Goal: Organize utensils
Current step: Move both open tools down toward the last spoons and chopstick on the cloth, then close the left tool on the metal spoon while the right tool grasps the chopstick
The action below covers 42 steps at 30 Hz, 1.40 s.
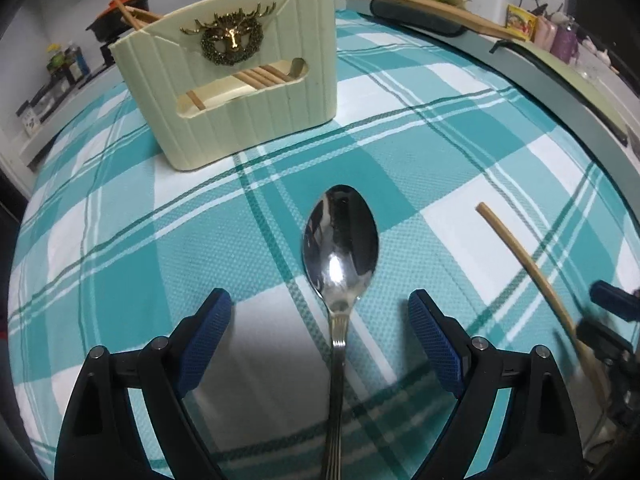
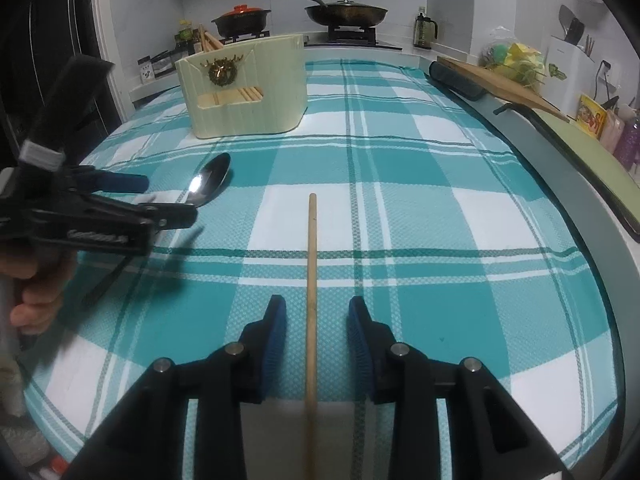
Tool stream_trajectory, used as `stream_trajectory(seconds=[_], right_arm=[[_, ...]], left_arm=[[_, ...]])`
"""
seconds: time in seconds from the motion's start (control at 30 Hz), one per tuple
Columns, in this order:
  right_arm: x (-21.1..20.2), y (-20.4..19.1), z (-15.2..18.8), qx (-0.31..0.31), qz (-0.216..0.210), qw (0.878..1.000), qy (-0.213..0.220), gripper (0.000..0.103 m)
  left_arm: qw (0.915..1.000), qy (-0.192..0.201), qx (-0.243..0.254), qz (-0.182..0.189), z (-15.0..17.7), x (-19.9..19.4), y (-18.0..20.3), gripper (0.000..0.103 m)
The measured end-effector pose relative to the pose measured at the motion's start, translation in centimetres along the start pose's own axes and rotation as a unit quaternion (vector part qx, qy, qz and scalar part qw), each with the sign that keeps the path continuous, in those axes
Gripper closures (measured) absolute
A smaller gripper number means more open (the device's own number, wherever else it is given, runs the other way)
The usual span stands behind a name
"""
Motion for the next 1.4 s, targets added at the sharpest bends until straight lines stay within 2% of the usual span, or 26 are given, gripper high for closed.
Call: stream_trajectory(seconds=[0.07, 0.17, 0.2, 0.23, 0.33, 0.5, 0.6, 0.67, 0.83, 1.0, 1.17, 1.3, 1.37, 1.4], right_arm=[[-0.5, 0.7, 0.4, 0.011, 0.002, 1.000, 0.006, 0.070], [-0.7, 1.5, 0.7, 0.018, 0.005, 1.000, 0.012, 0.070], [-0.7, 1.7, 0.7, 0.022, 0.005, 1.000, 0.013, 0.070], [-0.6, 2.0, 0.7, 0.026, 0.005, 1.000, 0.011, 0.070], [-0.2, 2.5, 0.6, 0.037, 0.000, 0.999, 0.006, 0.070], [-0.2, 2.8, 0.7, 0.046, -0.012, 0.999, -0.001, 0.070], [0.0, 2.7, 0.7, 0.046, -0.017, 0.999, -0.007, 0.070], [0.2, 2.5, 0.5, 0.046, -0.023, 0.999, -0.012, 0.070], [0.8, 2.9, -1.0, 0.057, -0.059, 0.996, -0.032, 0.070], [2.0, 3.0, -2.8, 0.035, -0.093, 0.991, -0.088, 0.068], [3.9, 1.1, -4.2, -0.009, -0.104, 0.987, -0.120, 0.068], [5.9, -0.9, -5.3, -0.052, -0.088, 0.985, -0.140, 0.068], [6.4, -1.9, -6.0, -0.076, -0.071, 0.985, -0.138, 0.068], [6.7, -2.3, -6.4, -0.087, -0.064, 0.984, -0.142, 0.067]], left_arm=[[0.9998, 0.003, -0.019, 0.010, -0.3, 0.5, -0.5, 0.015], [0.9991, 0.025, -0.027, 0.022, -0.4, 0.2, -0.7, 0.047], [0.9988, 0.032, -0.026, 0.027, -0.3, 0.0, -0.7, 0.063], [0.9988, 0.033, -0.029, 0.024, -0.2, -0.1, -0.8, 0.063], [0.9975, 0.037, -0.058, 0.015, 0.8, -1.1, -1.8, 0.064], [0.9919, 0.034, -0.123, -0.004, 4.5, -4.1, -4.8, 0.064], [0.9911, 0.032, -0.128, -0.022, 6.4, -5.4, -5.7, 0.063], [0.9912, 0.028, -0.128, -0.020, 7.3, -5.9, -6.1, 0.062], [0.9916, 0.030, -0.125, 0.007, 8.5, -7.6, -6.6, 0.034], [0.9943, 0.018, -0.105, 0.005, 8.3, -7.5, -6.5, 0.027], [0.9941, 0.000, -0.108, 0.007, 7.7, -6.4, -6.8, 0.026], [0.9935, -0.018, -0.111, -0.017, 7.0, -5.3, -7.1, 0.026], [0.9927, -0.028, -0.115, -0.024, 6.7, -4.8, -7.1, 0.028], [0.9928, -0.026, -0.114, -0.023, 6.4, -4.6, -7.0, 0.036]])
Point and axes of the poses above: each gripper's, at about its wrist camera, not at the fingertips, and x roughly the way its jaws point, y to its right, z to its underside, the point moved 2 cm from there along x, roughly the way its jaws point, and after that the axes turned 10 degrees about z, right-handed, at the moved point
